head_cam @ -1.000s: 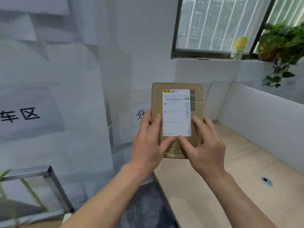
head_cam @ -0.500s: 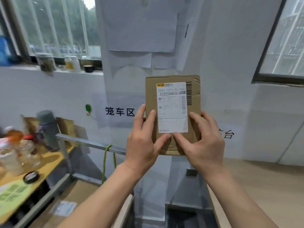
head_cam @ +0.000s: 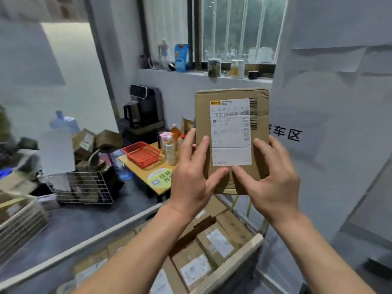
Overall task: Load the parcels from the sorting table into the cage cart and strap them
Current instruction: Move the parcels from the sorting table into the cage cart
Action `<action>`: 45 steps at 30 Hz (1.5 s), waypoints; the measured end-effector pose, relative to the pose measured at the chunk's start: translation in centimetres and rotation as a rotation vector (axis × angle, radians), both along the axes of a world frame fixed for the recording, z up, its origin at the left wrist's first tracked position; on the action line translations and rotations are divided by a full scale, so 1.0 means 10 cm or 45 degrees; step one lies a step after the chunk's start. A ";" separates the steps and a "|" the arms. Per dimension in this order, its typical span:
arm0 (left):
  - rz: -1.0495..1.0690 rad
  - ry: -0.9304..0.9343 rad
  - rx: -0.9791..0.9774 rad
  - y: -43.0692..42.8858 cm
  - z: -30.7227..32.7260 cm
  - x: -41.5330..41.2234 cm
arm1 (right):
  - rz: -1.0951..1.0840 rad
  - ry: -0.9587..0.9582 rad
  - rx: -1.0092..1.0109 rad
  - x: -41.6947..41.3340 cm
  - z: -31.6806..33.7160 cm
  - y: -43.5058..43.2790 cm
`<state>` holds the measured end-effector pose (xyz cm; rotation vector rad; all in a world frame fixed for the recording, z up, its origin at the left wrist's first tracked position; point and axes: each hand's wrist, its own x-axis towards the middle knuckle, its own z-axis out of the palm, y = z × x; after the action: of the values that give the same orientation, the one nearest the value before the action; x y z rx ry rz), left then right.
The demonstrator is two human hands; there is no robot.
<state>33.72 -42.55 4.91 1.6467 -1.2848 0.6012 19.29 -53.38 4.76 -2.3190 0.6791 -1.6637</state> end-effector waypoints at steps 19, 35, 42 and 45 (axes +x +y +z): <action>0.451 0.259 0.019 2.53 -0.69 1.87 | 0.478 0.301 0.065 2.40 -0.52 2.06; 0.764 0.786 0.348 4.35 -2.31 2.69 | 0.824 0.762 0.409 3.72 -2.27 3.71; 0.835 1.024 0.454 4.58 -3.12 2.73 | 0.967 0.977 0.556 3.94 -3.30 3.95; 0.897 1.121 0.553 4.63 -3.49 2.79 | 0.992 1.121 0.625 4.02 -3.76 4.02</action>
<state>61.63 3.78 -30.01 2.3513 -0.1680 -0.0729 59.47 -13.18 -32.79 -2.3653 0.1816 -0.1020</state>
